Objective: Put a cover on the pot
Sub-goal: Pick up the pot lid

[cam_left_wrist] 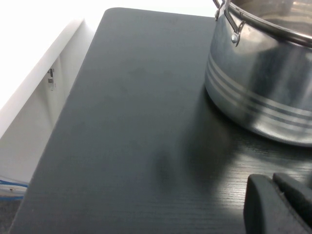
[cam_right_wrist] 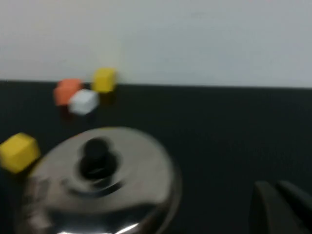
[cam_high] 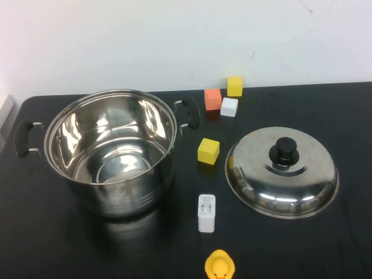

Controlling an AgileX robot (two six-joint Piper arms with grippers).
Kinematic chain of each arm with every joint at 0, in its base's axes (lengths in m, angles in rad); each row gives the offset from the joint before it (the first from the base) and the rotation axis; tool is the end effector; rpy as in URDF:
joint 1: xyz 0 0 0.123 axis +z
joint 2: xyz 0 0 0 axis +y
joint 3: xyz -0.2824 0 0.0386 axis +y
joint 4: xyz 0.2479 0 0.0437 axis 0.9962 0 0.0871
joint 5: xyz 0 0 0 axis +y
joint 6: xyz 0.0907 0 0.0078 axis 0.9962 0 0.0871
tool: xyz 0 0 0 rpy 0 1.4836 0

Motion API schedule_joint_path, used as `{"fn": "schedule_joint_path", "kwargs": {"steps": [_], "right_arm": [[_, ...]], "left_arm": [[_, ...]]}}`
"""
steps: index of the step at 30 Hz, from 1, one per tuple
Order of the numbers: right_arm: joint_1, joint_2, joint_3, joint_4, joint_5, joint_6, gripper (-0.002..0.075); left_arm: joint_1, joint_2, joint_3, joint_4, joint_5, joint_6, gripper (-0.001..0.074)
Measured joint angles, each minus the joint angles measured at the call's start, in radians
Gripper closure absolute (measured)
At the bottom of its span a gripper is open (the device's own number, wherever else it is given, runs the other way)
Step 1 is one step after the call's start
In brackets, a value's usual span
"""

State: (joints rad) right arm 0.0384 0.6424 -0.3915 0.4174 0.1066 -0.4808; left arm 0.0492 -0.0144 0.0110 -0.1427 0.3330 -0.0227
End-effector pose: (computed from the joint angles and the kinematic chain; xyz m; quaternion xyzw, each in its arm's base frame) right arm 0.1356 0.0092 0.2803 -0.0543 0.7912 0.0089 0.6090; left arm 0.0533 -0.0016 0.1804 -0.0669 0.7835 -0.0517 0.6156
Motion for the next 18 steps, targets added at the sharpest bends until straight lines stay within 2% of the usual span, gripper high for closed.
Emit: {"fn": "schedule_joint_path", "kwargs": {"steps": [2, 4, 5, 8, 13, 15, 18], "right_arm": [[0.0, 0.005, 0.0, -0.375, -0.086, 0.32, 0.0728], [0.0, 0.005, 0.0, -0.672, -0.177, 0.591, 0.0728], [0.0, 0.005, 0.0, -0.8, -0.235, 0.694, 0.0728], [0.0, 0.028, 0.0, -1.028, -0.405, 0.845, 0.0728], [0.0, 0.088, 0.0, -1.161, -0.627, 0.882, 0.0728], [0.0, 0.103, 0.0, -1.147, -0.657, 0.848, 0.0728], [0.015, 0.122, 0.0, -1.023, -0.659, 0.764, 0.0728]], "left_arm": [[0.0, 0.0, 0.0, 0.0, 0.0, 0.0, 0.0737], [0.0, 0.0, 0.0, 0.0, 0.0, 0.0, 0.0737], [0.0, 0.0, 0.0, 0.0, 0.0, 0.0, 0.0737], [0.0, 0.0, 0.0, 0.0, 0.0, 0.0, 0.0737], [0.0, 0.0, 0.0, 0.0, 0.0, 0.0, 0.0737], [0.0, 0.0, 0.0, 0.0, 0.0, 0.0, 0.0736], [-0.002, 0.0, 0.0, 0.0, 0.0, 0.0, 0.0736]]}}
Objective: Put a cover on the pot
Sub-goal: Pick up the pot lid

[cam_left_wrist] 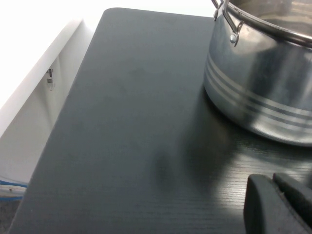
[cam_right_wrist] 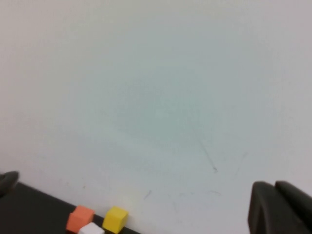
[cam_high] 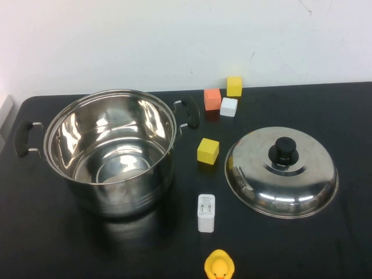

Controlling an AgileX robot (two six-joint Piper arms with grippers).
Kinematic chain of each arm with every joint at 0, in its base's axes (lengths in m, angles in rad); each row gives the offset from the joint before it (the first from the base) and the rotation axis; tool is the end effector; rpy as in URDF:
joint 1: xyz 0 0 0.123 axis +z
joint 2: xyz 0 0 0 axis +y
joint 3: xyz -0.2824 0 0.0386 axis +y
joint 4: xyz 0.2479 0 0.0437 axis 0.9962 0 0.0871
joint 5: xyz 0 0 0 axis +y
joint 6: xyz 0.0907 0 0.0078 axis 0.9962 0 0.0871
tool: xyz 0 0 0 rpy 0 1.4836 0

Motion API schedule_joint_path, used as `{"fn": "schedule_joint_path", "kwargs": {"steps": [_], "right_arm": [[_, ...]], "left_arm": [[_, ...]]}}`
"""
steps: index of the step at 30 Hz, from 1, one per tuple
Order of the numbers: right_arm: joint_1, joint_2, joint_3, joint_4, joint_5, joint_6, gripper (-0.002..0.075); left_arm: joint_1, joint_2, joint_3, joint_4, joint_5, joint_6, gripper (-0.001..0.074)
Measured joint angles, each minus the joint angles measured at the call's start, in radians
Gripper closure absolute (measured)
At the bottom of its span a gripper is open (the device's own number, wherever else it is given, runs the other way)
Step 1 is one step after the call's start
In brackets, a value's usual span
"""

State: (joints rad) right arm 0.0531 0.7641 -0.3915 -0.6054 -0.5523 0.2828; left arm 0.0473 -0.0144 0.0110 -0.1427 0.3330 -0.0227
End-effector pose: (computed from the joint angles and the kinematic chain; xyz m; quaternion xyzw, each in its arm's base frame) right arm 0.1534 0.0353 0.3125 -0.2101 0.6072 0.0215 0.7659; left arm 0.0533 -0.0017 0.1804 -0.0661 0.7836 -0.0523 0.6155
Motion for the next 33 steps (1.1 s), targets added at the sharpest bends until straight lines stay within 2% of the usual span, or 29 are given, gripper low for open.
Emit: {"fn": "schedule_joint_path", "kwargs": {"steps": [3, 5, 11, 14, 18, 25, 29, 33], "right_arm": [[0.038, 0.008, 0.0, 0.172, 0.03, -0.149, 0.0728], [0.095, 0.021, 0.0, 0.312, 0.07, -0.308, 0.0728], [0.354, 0.105, 0.0, 0.758, 0.111, -0.881, 0.0728], [0.45, 0.179, 0.0, 0.84, 0.067, -0.992, 0.0728], [0.5, 0.286, 0.0, 0.82, -0.046, -0.92, 0.0728], [0.503, 0.43, -0.021, 0.697, -0.171, -0.566, 0.0728], [0.503, 0.463, -0.024, 0.621, -0.208, -0.487, 0.0728], [0.505, 0.469, -0.024, 0.659, -0.224, -0.439, 0.0728]], "left_arm": [[0.0, 0.0, 0.0, 0.0, 0.0, 0.0, 0.0736], [0.0, 0.0, 0.0, 0.0, 0.0, 0.0, 0.0736], [0.0, 0.0, 0.0, 0.0, 0.0, 0.0, 0.0736], [0.0, 0.0, 0.0, 0.0, 0.0, 0.0, 0.0736], [0.0, 0.0, 0.0, 0.0, 0.0, 0.0, 0.0736], [0.0, 0.0, 0.0, 0.0, 0.0, 0.0, 0.0736], [0.0, 0.0, 0.0, 0.0, 0.0, 0.0, 0.0736], [0.0, 0.0, 0.0, 0.0, 0.0, 0.0, 0.0736]]}}
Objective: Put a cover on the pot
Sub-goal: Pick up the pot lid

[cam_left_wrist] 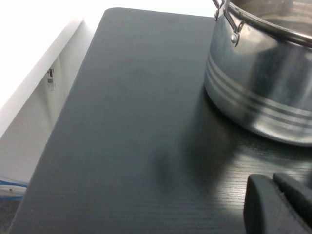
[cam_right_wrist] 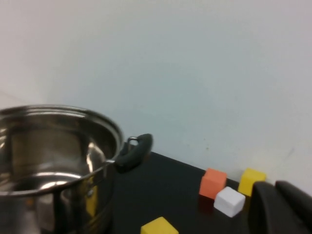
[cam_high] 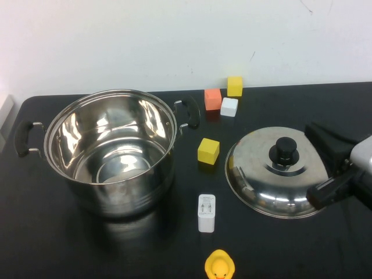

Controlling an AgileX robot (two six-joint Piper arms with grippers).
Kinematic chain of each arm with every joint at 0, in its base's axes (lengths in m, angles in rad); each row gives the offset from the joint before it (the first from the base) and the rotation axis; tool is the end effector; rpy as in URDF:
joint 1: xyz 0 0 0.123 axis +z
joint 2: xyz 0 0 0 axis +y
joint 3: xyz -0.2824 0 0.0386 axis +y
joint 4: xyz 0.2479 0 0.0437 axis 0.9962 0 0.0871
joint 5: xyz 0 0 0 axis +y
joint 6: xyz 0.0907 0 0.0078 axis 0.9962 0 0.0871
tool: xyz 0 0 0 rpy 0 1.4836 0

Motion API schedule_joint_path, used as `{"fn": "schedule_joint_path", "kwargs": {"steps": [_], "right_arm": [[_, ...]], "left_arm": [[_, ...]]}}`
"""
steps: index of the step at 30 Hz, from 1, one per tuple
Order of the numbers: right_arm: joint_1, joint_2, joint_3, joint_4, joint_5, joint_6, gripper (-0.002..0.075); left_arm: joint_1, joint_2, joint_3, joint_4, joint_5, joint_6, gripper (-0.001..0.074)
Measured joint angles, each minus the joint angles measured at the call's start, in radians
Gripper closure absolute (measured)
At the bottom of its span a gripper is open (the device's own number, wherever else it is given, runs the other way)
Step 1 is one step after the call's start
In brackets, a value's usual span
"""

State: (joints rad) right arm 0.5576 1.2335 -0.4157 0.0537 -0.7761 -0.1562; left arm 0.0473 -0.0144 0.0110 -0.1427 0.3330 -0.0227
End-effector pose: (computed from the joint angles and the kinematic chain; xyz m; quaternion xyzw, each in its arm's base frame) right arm 0.2014 0.1216 0.2552 -0.2161 0.6564 0.1449 0.7081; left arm 0.0533 -0.0017 0.1804 -0.0661 0.7836 -0.0523 0.6155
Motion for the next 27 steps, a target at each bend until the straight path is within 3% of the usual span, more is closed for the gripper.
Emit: {"fn": "schedule_joint_path", "kwargs": {"steps": [10, 16, 27], "right_arm": [[0.0, 0.008, 0.0, 0.059, -0.051, 0.01, 0.0728], [0.0, 0.01, 0.0, 0.08, -0.062, -0.154, 0.0728], [0.0, 0.011, 0.0, 0.092, 0.129, -0.152, 0.0728]], "left_arm": [[0.0, 0.0, 0.0, 0.0, 0.0, 0.0, 0.0736], [0.0, 0.0, 0.0, 0.0, 0.0, 0.0, 0.0736], [0.0, 0.0, 0.0, 0.0, 0.0, 0.0, 0.0737]]}}
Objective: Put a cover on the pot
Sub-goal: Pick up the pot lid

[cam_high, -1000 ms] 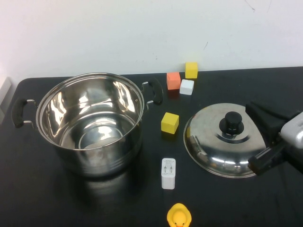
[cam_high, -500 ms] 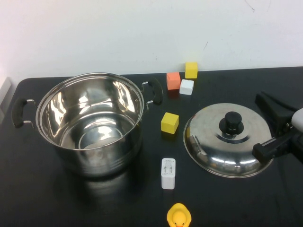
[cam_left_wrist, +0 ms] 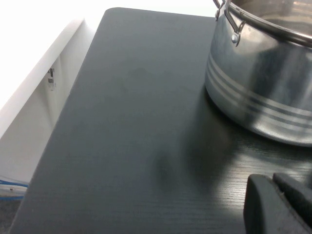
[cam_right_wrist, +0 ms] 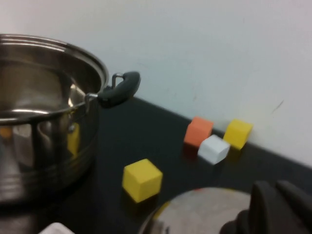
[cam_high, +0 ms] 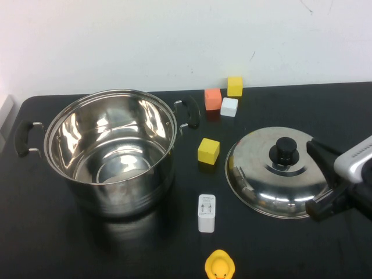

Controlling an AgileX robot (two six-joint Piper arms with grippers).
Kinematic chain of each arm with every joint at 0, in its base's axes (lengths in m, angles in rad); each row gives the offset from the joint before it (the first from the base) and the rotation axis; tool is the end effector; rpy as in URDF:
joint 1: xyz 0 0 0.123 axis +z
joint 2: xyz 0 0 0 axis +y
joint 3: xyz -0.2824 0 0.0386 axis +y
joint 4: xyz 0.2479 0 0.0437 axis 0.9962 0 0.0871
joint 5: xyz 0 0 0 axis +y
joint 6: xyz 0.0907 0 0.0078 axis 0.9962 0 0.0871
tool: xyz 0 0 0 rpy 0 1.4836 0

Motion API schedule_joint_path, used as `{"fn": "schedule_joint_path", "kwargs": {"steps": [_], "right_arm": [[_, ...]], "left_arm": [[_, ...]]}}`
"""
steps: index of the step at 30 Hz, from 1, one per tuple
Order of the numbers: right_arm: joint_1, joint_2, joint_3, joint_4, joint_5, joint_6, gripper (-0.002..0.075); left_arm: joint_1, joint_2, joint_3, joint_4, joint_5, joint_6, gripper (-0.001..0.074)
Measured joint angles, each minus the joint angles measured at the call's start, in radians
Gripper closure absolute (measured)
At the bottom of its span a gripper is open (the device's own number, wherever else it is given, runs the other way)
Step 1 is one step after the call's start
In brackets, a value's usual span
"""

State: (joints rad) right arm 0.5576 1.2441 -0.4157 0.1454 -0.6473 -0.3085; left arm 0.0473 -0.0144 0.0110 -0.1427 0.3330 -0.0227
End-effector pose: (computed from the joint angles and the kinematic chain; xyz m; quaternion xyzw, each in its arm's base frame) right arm 0.2044 0.1181 0.2406 -0.2439 0.6998 0.0900 0.6653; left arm 0.0533 -0.0017 0.1804 -0.0661 0.7836 -0.0523 0.6155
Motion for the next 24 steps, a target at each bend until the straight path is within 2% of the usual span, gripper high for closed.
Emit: {"fn": "schedule_joint_path", "kwargs": {"steps": [4, 7, 9, 12, 15, 19, 24], "right_arm": [[0.0, 0.0, 0.0, 0.0, 0.014, 0.115, 0.0694], [0.0, 0.0, 0.0, 0.0, 0.01, 0.145, 0.0596], [0.0, 0.0, 0.0, 0.0, 0.007, 0.146, 0.0473], [0.0, 0.0, 0.0, 0.0, 0.007, 0.111, 0.0223], [0.0, 0.0, 0.0, 0.008, 0.007, 0.097, 0.009], [0.0, 0.0, 0.0, 0.021, 0.014, 0.126, 0.0046], [0.0, 0.0, 0.0, 0.038, 0.041, 0.154, 0.0036]], "left_arm": [[0.0, 0.0, 0.0, 0.0, 0.0, 0.0, 0.0737], [0.0, 0.0, 0.0, 0.0, 0.0, 0.0, 0.0737], [0.0, 0.0, 0.0, 0.0, 0.0, 0.0, 0.0737], [0.0, 0.0, 0.0, 0.0, 0.0, 0.0, 0.0737], [0.0, 0.0, 0.0, 0.0, 0.0, 0.0, 0.0737], [0.0, 0.0, 0.0, 0.0, 0.0, 0.0, 0.0737], [0.0, 0.0, 0.0, 0.0, 0.0, 0.0, 0.0737]]}}
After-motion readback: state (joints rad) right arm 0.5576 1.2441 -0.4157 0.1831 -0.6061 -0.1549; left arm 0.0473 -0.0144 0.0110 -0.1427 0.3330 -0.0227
